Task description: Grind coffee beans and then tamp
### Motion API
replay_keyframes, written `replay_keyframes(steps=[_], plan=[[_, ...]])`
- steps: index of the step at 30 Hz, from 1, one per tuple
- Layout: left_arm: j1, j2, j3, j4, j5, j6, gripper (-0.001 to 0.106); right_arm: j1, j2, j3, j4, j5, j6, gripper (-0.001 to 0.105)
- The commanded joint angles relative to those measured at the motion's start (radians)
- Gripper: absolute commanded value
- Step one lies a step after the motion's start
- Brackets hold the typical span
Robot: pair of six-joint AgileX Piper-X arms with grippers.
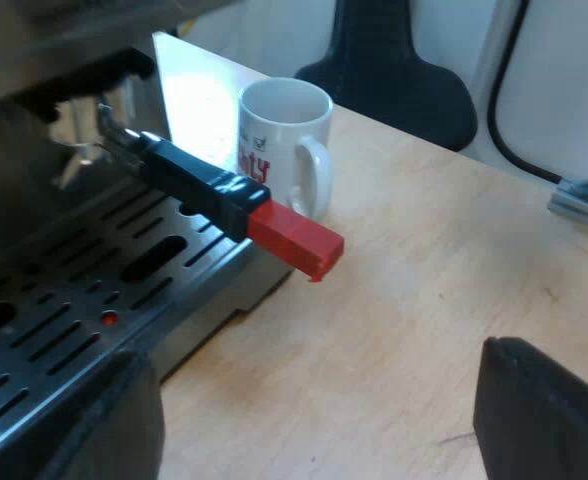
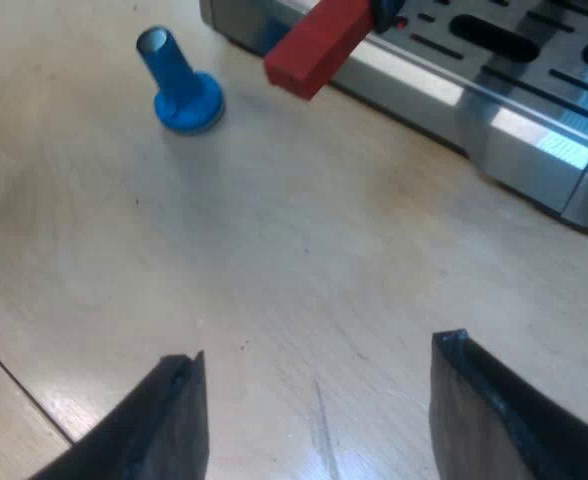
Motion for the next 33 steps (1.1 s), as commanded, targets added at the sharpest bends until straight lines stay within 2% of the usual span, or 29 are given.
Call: replay_keyframes(steps=[1, 4, 12, 18, 25, 30, 33], plan=[[-0.005, 0.009, 0.025, -0.065, 0.008, -0.004, 0.066, 0.059, 0.022, -0.01, -0.023, 0.077, -0.01, 0.052], [-0.005, 0.016, 0.063, -0.106, 0.008, -0.004, 0.066, 0.132, 0.05, -0.006, -0.058, 0.135, -0.007, 0.052], [-0.005, 0.016, 0.164, -0.213, 0.008, -0.004, 0.066, 0.3, 0.099, 0.1, -0.226, 0.284, 0.147, 0.052], [-0.005, 0.016, 0.198, -0.214, 0.008, -0.004, 0.066, 0.4, 0.099, 0.2, -0.357, 0.397, 0.244, 0.052], [-0.005, 0.016, 0.199, -0.214, 0.008, -0.004, 0.066, 0.523, 0.117, 0.285, -0.563, 0.559, 0.248, 0.052], [-0.005, 0.016, 0.199, -0.212, 0.008, -0.004, 0.066, 0.613, 0.193, 0.346, -0.762, 0.675, 0.248, 0.052], [-0.005, 0.016, 0.199, -0.212, 0.008, -0.004, 0.066, 0.654, 0.248, 0.352, -0.838, 0.756, 0.248, 0.052]])
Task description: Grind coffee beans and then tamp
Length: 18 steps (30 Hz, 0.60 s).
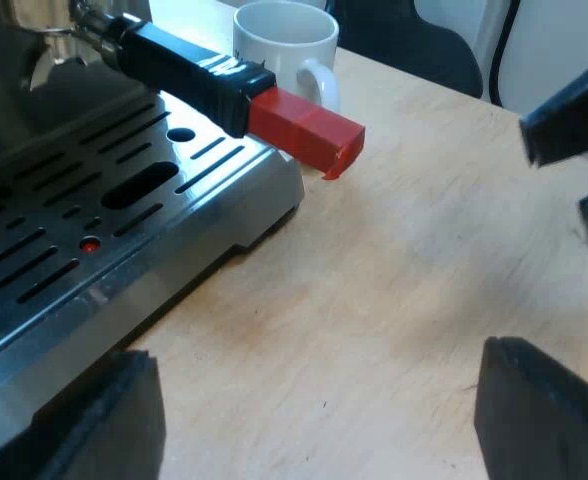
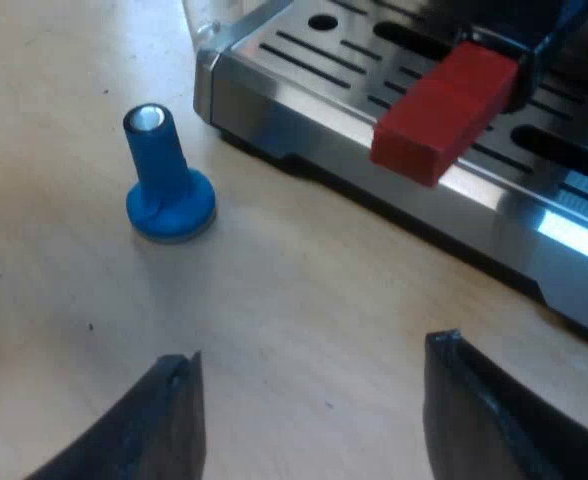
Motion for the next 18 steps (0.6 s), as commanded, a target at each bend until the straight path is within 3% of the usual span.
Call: replay_keyframes(steps=[1, 14, 16, 18], plan=[[-0.005, 0.001, -0.001, -0.01, 0.006, -0.004, 0.066, 0.026, 0.042, -0.001, -0.078, 0.077, -0.006, 0.052], [-0.005, 0.001, 0.001, 0.013, 0.006, -0.004, 0.066, 0.036, 0.296, -0.001, -0.384, 0.169, 0.128, 0.051], [-0.005, 0.001, 0.001, 0.013, 0.006, -0.004, 0.066, 0.036, 0.325, -0.001, -0.411, 0.169, 0.147, 0.045], [-0.005, 0.001, 0.001, 0.013, 0.006, -0.004, 0.066, 0.036, 0.354, -0.001, -0.438, 0.186, 0.164, 0.029]])
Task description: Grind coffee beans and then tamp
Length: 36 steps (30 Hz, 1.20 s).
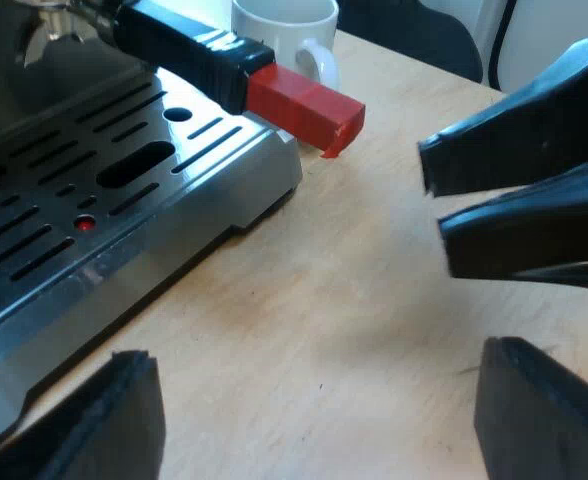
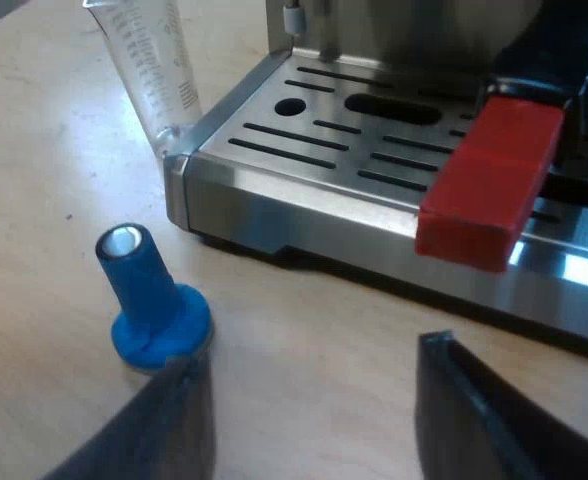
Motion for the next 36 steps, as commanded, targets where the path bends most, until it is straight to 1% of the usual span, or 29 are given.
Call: replay_keyframes(steps=[1, 2, 3, 4, 7, 9, 11, 15, 17, 25, 28, 33, 36], plan=[[-0.005, 0.001, -0.003, -0.009, 0.006, -0.004, 0.066, 0.002, 0.023, -0.003, -0.039, 0.028, 0.009, 0.025], [-0.005, 0.001, -0.003, -0.009, 0.006, -0.004, 0.066, 0.002, 0.033, -0.003, -0.052, 0.031, 0.009, 0.019], [-0.005, 0.001, -0.003, -0.009, 0.006, -0.004, 0.066, 0.002, 0.041, -0.003, -0.06, 0.036, 0.009, 0.016], [-0.005, 0.001, -0.003, -0.009, 0.006, -0.004, 0.066, 0.002, 0.045, -0.003, -0.067, 0.046, 0.009, 0.015], [-0.005, 0.001, -0.003, -0.009, 0.006, -0.004, 0.066, 0.002, 0.057, -0.003, -0.09, 0.089, 0.009, 0.015], [-0.005, 0.001, -0.003, -0.009, 0.006, -0.004, 0.066, 0.002, 0.06, -0.003, -0.097, 0.144, 0.009, 0.015], [-0.005, 0.001, -0.003, -0.009, 0.006, -0.004, 0.066, 0.002, 0.06, -0.003, -0.097, 0.173, 0.011, 0.015], [-0.005, 0.001, -0.003, -0.009, 0.006, -0.004, 0.066, 0.002, 0.06, -0.003, -0.097, 0.227, 0.071, 0.015], [-0.005, 0.001, -0.003, -0.009, 0.006, -0.004, 0.066, 0.002, 0.06, -0.003, -0.097, 0.257, 0.071, 0.015], [-0.005, 0.001, -0.003, -0.009, 0.006, -0.004, 0.066, -0.001, 0.09, -0.003, -0.105, 0.261, 0.076, 0.015], [-0.005, 0.001, -0.003, -0.009, 0.006, -0.004, 0.066, -0.001, 0.12, -0.003, -0.144, 0.264, 0.075, 0.015], [-0.005, 0.001, -0.003, -0.009, 0.006, -0.004, 0.066, -0.001, 0.156, -0.003, -0.23, 0.321, 0.075, 0.015], [-0.005, 0.001, -0.003, -0.009, 0.006, -0.004, 0.066, -0.001, 0.171, -0.003, -0.233, 0.322, 0.075, 0.015]])
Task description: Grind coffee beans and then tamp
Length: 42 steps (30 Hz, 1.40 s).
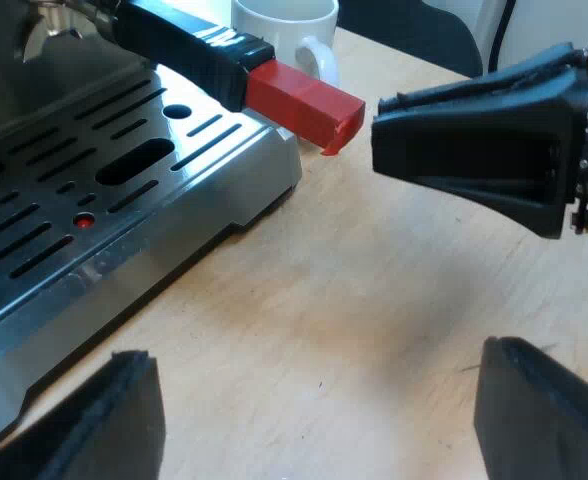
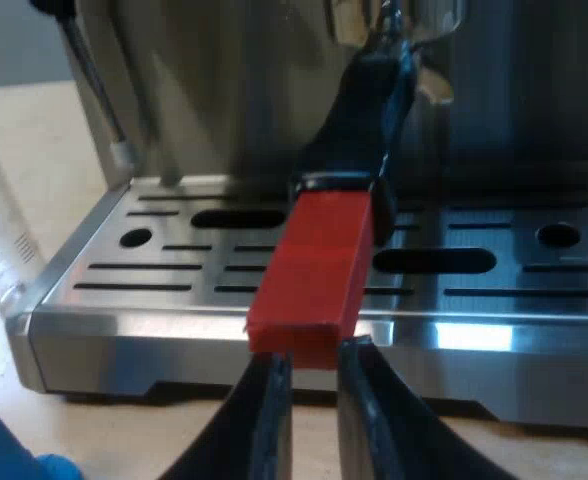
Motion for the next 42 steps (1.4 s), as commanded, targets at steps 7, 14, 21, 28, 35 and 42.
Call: replay_keyframes(steps=[7, 14, 21, 28, 35, 42], plan=[[-0.005, 0.001, -0.003, -0.009, 0.006, -0.004, 0.066, -0.016, 0.036, -0.003, -0.012, 0.016, -0.003, 0.015], [-0.005, 0.001, -0.003, -0.009, 0.024, -0.004, 0.066, -0.061, 0.035, -0.006, -0.07, 0.016, -0.008, 0.015], [-0.005, 0.001, -0.003, -0.007, 0.023, -0.004, 0.066, -0.086, 0.035, -0.006, -0.076, 0.053, -0.01, 0.015], [-0.005, 0.001, -0.003, -0.004, 0.023, -0.004, 0.066, -0.086, 0.035, -0.006, -0.076, 0.062, -0.01, 0.015], [-0.005, 0.001, -0.003, -0.004, 0.023, -0.004, 0.066, -0.034, 0.031, -0.006, -0.05, 0.06, -0.024, 0.015], [-0.005, 0.001, -0.003, -0.004, 0.023, -0.004, 0.066, 0.056, 0.032, -0.006, -0.042, 0.06, -0.034, 0.023]])
